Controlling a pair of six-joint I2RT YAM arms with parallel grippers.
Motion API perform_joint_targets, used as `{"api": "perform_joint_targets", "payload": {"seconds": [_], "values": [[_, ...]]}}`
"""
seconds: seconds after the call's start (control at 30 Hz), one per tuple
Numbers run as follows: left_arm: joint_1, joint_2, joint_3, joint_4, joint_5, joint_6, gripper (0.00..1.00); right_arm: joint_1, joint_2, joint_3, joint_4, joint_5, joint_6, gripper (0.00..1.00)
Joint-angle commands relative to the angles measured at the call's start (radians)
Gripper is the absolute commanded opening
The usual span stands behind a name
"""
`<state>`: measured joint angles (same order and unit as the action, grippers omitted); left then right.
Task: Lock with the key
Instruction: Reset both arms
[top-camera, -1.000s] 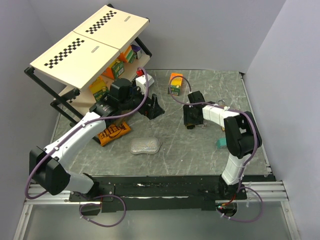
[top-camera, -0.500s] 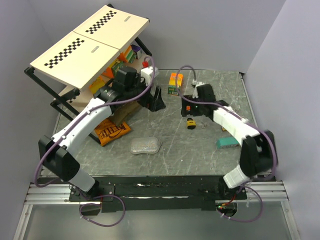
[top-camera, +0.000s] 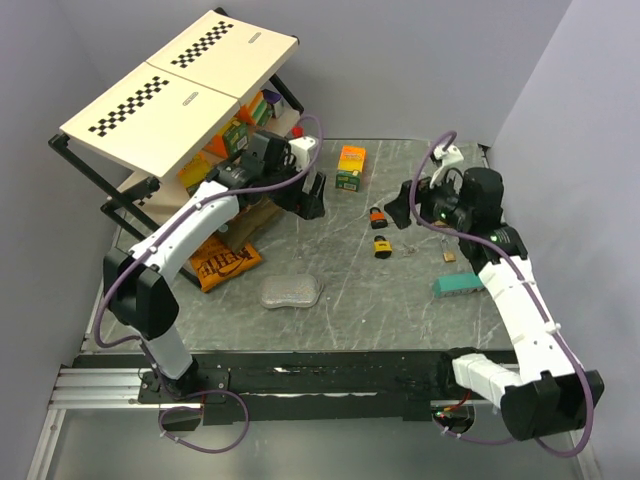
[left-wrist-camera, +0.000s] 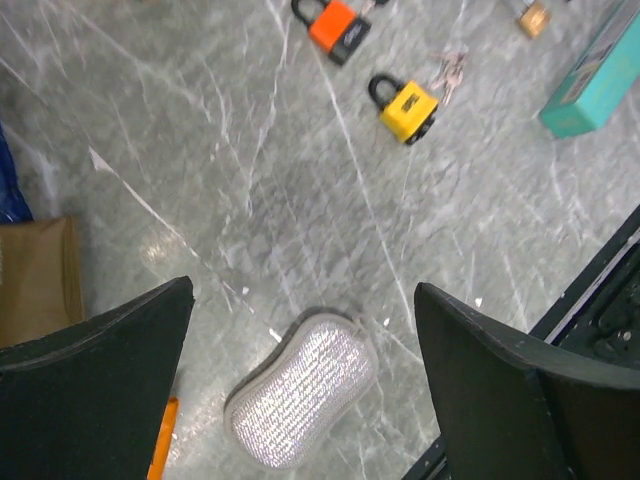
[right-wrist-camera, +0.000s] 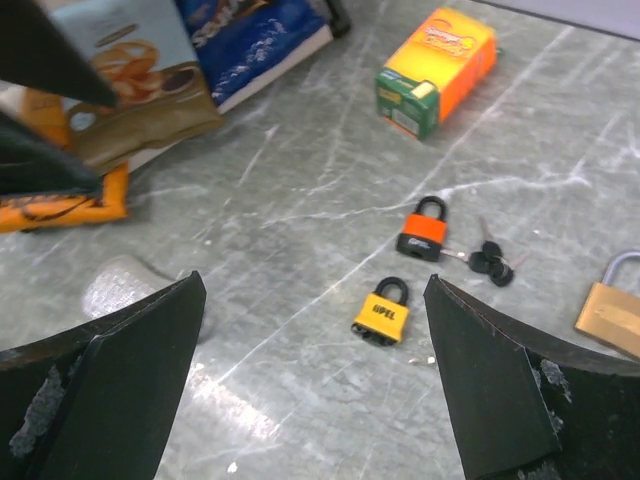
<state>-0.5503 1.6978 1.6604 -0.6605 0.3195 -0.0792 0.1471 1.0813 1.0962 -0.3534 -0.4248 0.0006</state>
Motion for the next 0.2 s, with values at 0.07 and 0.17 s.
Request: {"api": "perform_joint_targets", "payload": {"seconds": [0.07,0.17], "values": [[0.001,-0.018,-0.044,0.03,-0.005,0.016,0.96,-0.017,-0.104,-0.091,-0.013,-0.12,-0.004,0.99],[0.0,-0.026,-0.034,0.027,0.021,0.05,0.96,-0.02,-0.123,-0.096,-0.016,-0.155,-0.014,0.99]]}}
